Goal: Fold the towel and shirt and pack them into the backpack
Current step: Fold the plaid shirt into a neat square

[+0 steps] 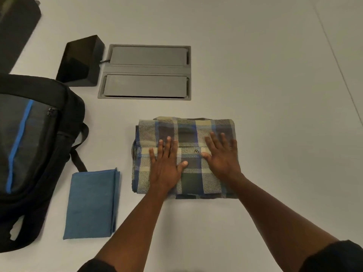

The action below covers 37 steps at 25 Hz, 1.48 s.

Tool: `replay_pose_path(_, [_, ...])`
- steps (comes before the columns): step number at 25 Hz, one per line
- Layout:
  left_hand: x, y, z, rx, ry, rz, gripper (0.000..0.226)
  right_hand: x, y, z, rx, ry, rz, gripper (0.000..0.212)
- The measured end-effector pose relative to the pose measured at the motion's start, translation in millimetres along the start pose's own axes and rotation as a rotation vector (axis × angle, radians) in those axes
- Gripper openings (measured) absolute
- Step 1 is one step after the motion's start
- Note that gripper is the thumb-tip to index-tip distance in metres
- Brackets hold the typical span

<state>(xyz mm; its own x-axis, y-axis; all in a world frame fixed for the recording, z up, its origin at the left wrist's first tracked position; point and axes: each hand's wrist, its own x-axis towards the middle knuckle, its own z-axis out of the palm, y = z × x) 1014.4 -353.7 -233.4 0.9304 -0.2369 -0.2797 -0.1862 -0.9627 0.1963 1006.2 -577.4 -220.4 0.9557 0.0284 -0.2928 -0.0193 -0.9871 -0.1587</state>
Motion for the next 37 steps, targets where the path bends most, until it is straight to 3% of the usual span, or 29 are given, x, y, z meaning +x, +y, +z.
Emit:
replay_pose_path(3, [-4, 7, 2, 0.007, 0.056, -0.048, 0.082, -5, 20, -4, 0.177, 0.060, 0.107, 0.083])
replay_pose_path(6, [-9, 25, 1, -0.051, 0.131, -0.069, 0.076, -4, 31, -13, 0.510, 0.161, 0.391, 0.089])
replay_pose_path(8, [-9, 44, 0, -0.085, 0.136, -0.039, 0.074, -1, 35, -19, 0.707, 0.109, 0.521, 0.087])
replay_pose_path(15, [-9, 94, 18, -0.097, -0.012, -0.214, 0.090, 20, 67, -34, 0.982, -0.119, 0.560, 0.039])
replay_pose_path(18, [-11, 110, 18, -0.092, -0.036, -0.193, 0.088, 15, 86, -34, 1.011, -0.111, 0.557, 0.031])
replay_pose_path(25, [-9, 201, 30, -0.151, -0.080, -0.145, 0.090, -10, 175, -58, 0.993, -0.179, 0.579, 0.041])
replay_pose_path(34, [1, 273, 33, -0.394, -0.137, 0.014, 0.096, -41, 242, -103, 0.848, -0.035, 0.591, 0.038])
replay_pose_path(37, [-4, 270, 22, -0.308, -0.186, 0.048, 0.085, -47, 236, -112, 0.813, 0.009, 0.578, 0.036])
